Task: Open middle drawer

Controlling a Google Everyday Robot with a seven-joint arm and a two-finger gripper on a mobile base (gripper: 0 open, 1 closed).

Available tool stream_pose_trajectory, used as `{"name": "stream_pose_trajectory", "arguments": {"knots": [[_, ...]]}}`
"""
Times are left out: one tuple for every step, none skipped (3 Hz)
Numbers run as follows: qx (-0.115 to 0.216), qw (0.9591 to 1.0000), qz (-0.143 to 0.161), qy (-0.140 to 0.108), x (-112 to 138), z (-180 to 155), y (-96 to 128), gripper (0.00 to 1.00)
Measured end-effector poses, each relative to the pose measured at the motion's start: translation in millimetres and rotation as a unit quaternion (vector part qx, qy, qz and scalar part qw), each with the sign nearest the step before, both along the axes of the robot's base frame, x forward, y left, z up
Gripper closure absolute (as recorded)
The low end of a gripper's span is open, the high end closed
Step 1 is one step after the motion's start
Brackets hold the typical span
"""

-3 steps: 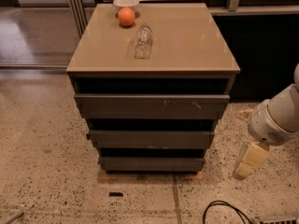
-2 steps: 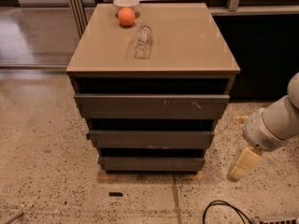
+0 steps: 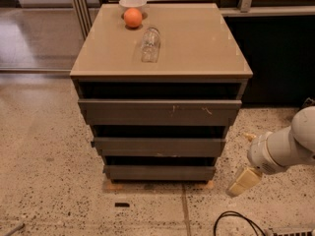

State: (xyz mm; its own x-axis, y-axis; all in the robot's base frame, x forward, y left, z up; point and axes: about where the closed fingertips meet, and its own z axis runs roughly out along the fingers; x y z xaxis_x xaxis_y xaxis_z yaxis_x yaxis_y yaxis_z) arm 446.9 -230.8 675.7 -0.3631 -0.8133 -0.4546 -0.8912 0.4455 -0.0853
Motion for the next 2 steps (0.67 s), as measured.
{"name": "stream_pose_trajectory", "arguments": {"knots": [[0.006, 0.9993, -0.032, -0.019, 1.5, -25.4, 10.2, 0.0], [0.006, 0.9993, -0.032, -0.019, 1.5, -25.4, 10.3, 0.0]]}}
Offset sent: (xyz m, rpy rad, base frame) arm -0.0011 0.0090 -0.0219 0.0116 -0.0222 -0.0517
